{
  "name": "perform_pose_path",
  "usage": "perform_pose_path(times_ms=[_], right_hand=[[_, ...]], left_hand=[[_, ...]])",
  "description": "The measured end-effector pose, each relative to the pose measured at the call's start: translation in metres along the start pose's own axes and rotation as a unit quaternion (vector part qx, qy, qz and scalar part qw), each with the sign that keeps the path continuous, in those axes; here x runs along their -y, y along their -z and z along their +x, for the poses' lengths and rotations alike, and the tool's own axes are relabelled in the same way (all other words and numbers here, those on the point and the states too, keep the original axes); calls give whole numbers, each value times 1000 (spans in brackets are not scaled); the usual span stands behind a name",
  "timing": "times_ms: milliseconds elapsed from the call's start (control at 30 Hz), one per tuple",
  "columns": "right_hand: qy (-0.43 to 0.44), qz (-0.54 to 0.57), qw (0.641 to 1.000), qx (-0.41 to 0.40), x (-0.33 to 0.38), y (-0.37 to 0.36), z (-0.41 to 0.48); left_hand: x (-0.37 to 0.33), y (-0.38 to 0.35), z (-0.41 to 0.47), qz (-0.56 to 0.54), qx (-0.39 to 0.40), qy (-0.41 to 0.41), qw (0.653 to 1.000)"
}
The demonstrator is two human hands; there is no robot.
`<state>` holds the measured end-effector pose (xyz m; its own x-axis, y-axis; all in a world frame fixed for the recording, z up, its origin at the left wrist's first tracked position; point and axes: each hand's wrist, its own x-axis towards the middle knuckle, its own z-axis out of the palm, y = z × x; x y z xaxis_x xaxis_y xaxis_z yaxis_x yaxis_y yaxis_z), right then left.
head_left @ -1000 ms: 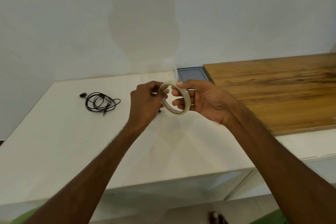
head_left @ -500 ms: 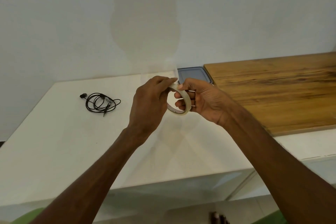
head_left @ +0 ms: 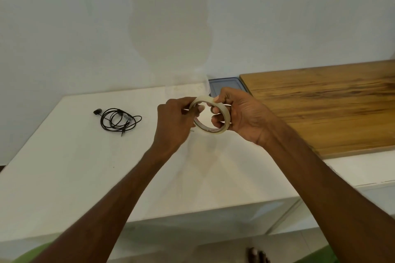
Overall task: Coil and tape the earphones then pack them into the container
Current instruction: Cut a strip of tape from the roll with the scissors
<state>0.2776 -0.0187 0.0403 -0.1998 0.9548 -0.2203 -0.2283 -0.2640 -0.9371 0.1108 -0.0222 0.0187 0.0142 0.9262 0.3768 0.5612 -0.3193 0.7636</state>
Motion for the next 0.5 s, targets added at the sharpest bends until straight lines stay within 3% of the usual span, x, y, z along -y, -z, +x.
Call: perform_pose_path(times_ms=[233, 367, 500], right_hand=[[-10, -4, 1000, 11, 0, -3, 0], [-16, -25, 999, 27, 2, -1, 0], [-14, -5, 997, 74, 6, 3, -2]], left_hand=[[1, -1, -2, 13, -37, -91, 995], [1, -1, -1, 33, -41, -64, 997], [-1, 1, 2, 10, -26, 16, 999]])
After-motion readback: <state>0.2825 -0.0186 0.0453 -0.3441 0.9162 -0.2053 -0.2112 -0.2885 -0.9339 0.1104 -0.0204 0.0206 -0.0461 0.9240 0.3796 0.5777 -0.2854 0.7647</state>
